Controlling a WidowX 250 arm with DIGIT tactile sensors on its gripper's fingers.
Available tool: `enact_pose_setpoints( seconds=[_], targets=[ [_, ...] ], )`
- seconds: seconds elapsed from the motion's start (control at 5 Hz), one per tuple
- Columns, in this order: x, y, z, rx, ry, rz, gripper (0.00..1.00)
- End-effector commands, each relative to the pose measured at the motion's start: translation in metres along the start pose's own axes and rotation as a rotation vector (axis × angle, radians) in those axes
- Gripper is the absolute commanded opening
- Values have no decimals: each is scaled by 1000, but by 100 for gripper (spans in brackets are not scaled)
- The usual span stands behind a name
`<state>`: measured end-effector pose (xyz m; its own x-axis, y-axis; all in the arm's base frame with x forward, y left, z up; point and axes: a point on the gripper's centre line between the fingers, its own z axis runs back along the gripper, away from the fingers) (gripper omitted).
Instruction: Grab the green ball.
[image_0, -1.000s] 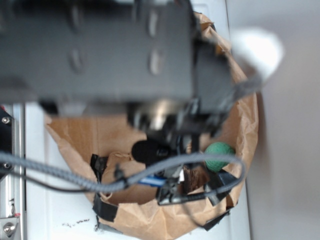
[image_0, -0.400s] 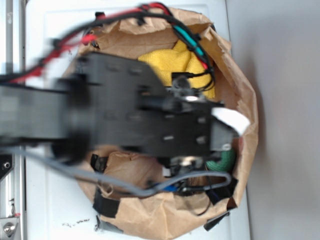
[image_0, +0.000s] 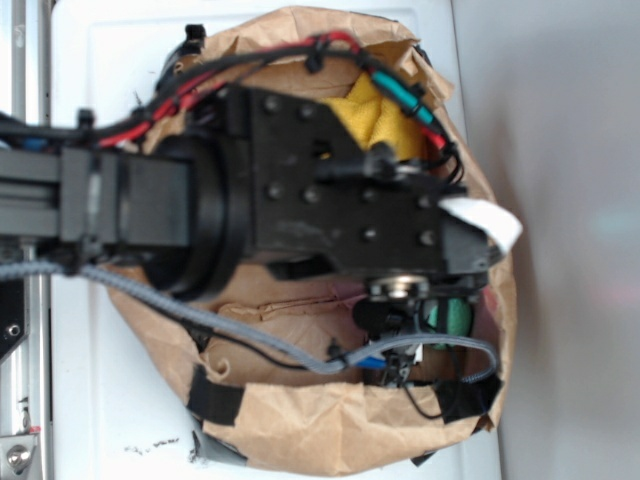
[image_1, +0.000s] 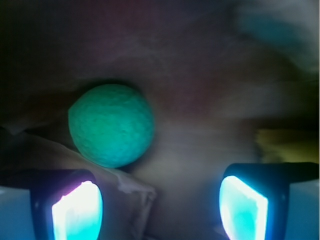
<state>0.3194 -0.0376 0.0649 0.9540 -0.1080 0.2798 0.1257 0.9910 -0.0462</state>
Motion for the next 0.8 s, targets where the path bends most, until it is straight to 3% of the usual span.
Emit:
enact_pose_setpoints(
  seconds=[0.0, 0.2, 0.4, 0.6],
  targets=[
    [36, -8, -13, 32, -75, -12, 100],
    [42, -11, -23, 42, -49, -41, 100],
    [38, -15, -37, 50, -7, -22, 0],
    [40, -13, -35, 57, -2, -25, 0]
  ],
)
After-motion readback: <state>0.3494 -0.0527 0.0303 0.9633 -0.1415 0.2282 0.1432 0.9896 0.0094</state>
